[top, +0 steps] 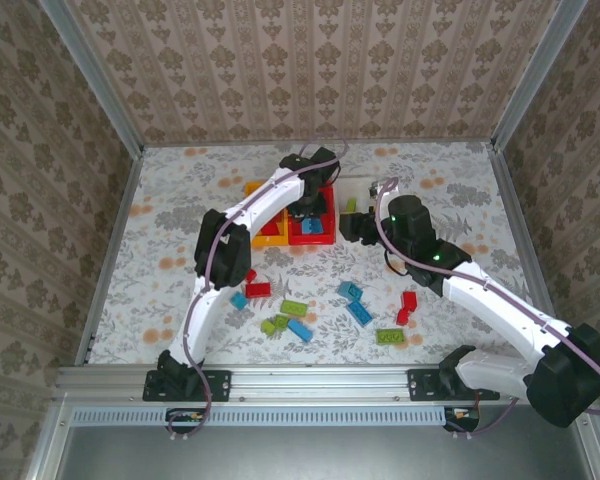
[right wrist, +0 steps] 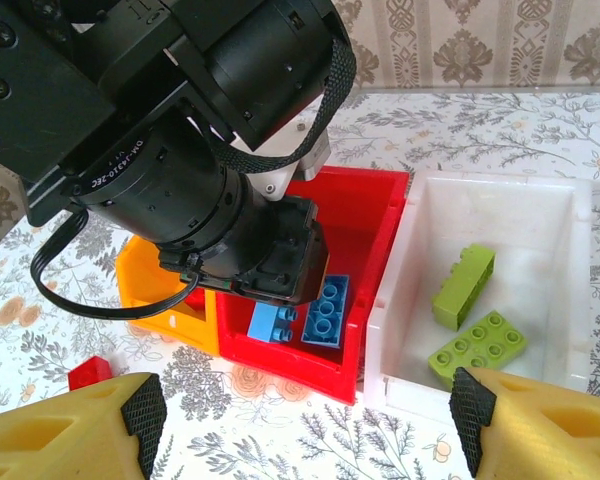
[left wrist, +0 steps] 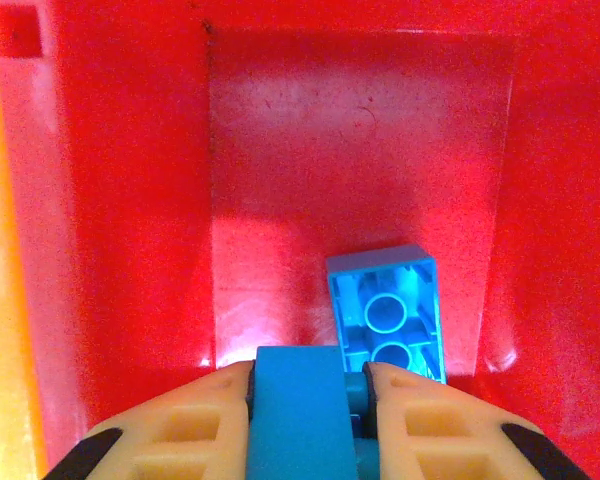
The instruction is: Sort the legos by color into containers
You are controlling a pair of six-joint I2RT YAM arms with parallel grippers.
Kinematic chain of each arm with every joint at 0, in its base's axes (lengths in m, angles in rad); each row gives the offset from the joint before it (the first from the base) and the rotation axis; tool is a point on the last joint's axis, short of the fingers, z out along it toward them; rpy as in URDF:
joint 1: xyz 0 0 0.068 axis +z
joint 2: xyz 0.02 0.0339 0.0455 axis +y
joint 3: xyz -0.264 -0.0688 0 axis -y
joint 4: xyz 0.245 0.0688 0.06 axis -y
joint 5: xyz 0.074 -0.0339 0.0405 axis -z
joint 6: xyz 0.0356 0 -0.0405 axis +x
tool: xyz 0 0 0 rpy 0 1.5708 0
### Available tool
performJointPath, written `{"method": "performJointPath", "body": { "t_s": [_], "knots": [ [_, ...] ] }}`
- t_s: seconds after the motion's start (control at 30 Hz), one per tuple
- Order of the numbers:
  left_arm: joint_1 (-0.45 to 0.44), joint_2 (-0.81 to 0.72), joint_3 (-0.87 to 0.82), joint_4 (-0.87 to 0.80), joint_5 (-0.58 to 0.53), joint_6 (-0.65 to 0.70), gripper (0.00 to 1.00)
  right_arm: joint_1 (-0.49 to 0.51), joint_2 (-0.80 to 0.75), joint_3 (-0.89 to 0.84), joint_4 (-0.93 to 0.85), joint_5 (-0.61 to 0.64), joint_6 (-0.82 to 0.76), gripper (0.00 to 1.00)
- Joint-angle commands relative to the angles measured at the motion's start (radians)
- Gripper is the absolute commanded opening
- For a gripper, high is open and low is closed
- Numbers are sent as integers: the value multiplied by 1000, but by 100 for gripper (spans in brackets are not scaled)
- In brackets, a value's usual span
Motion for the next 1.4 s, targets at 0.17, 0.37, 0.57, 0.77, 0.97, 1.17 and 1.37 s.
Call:
{"method": "performJointPath", "body": {
  "t_s": [0.17, 0.37, 0.57, 0.77, 0.97, 1.17, 1.37],
  "knots": [
    [-3, -28, 28, -49, -15, -4, 33, -9, -36, -18, -31, 13, 22, 79],
    [-3, -52, 30, -60, -19, -2, 41, -10, -38, -18, -34, 14, 27, 79],
    [-4, -86, 30, -51, -10, -11, 46, -14, -31, -10, -38, 16, 24, 79],
    [-4, -180, -9, 33, 31, -37, 41, -24, -34, -3, -46, 14, 19, 79],
    [7, -306, -71, 100, 36, -49, 40, -53, -47, 48, -231, 87, 76, 73],
    [15, -565, -401, 432, 324, 135, 49, -161, 59, 176, -824, 124, 374, 64],
    [-25, -787, -746, 574, 537, 283, 54, -252, 115, 30, -863, -55, 356, 70]
  ]
}}
